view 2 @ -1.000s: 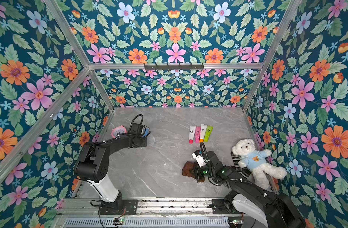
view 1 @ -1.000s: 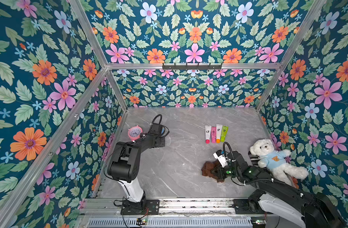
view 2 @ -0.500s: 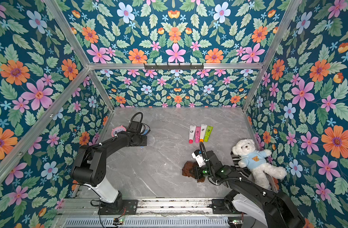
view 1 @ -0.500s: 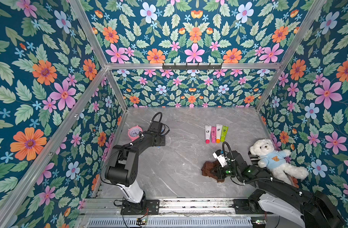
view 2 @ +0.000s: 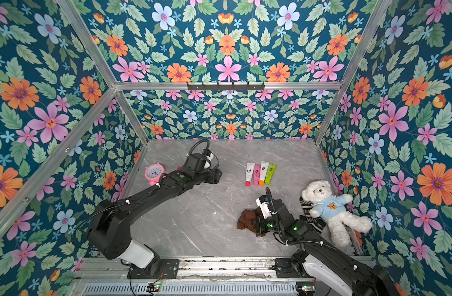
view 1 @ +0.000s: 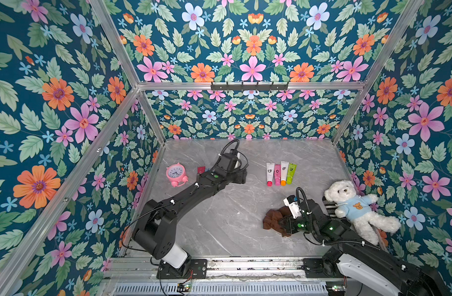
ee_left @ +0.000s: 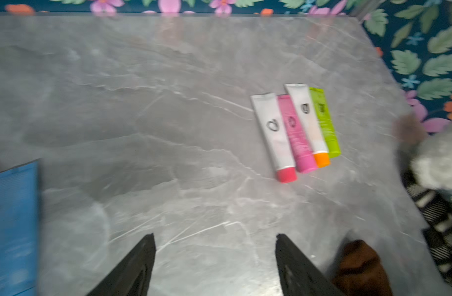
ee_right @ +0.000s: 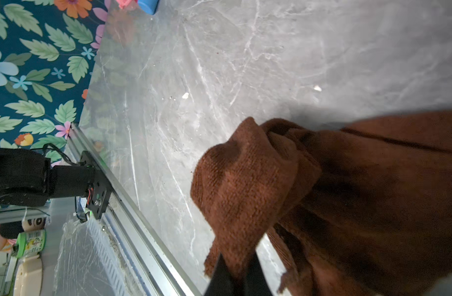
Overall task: Wipe the surface of the toothpaste tube
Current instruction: Move the toothpaste to the center of the board.
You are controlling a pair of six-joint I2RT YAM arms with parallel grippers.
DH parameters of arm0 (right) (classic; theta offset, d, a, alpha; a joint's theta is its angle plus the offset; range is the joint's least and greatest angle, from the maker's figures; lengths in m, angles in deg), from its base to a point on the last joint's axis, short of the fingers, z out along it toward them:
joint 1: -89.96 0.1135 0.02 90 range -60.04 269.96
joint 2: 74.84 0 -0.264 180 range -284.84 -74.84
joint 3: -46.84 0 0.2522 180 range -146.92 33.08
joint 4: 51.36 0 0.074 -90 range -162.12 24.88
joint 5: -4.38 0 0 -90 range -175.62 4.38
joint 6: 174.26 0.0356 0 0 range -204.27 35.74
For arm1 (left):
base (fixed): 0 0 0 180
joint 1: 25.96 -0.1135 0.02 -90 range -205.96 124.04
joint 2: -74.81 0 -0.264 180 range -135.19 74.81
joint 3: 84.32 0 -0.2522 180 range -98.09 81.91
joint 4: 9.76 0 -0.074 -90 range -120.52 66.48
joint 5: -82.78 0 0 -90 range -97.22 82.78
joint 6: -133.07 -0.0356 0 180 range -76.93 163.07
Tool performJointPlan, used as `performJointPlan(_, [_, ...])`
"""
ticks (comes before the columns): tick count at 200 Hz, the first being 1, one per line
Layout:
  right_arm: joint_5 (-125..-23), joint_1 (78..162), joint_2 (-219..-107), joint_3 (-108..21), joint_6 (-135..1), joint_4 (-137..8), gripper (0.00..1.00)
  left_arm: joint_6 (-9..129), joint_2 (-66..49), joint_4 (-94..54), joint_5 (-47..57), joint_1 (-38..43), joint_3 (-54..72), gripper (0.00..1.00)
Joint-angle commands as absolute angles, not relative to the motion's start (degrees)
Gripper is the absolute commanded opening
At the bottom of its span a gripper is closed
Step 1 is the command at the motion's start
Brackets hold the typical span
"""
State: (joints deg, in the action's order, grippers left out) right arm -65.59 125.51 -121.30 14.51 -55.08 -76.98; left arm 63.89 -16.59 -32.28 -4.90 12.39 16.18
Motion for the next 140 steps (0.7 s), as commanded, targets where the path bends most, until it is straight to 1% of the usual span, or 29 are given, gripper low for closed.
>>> performJointPlan(1, [-67.78, 125.55, -119.99, 15.12, -50.86, -81.14, 0.0, 67.81, -20.88, -23.11, -5.44, 15.65, 14.44, 0.8])
performJointPlan(38, [-68.92, 125.55, -114.73, 16.1, -48.6, -86.48, 0.0, 69.76, -32.32, -19.35, -5.81, 20.09, 7.68, 0.81])
performJointPlan(68, [-69.58, 125.62, -112.52, 16.64, -48.57, -86.21, 0.0, 70.14, -40.1, -19.91, -6.24, 22.09, 2.15, 0.82])
performJointPlan(102, [-68.88, 125.59, -114.37, 16.54, -49.09, -84.43, 0.0, 69.44, -44.19, -19.48, -11.45, 23.61, 1.28, 0.81])
performJointPlan(140, [-68.3, 125.62, -116.08, 16.29, -49.37, -83.86, 0.0, 69.65, -47.83, -19.92, -11.78, 23.61, -0.55, 0.8])
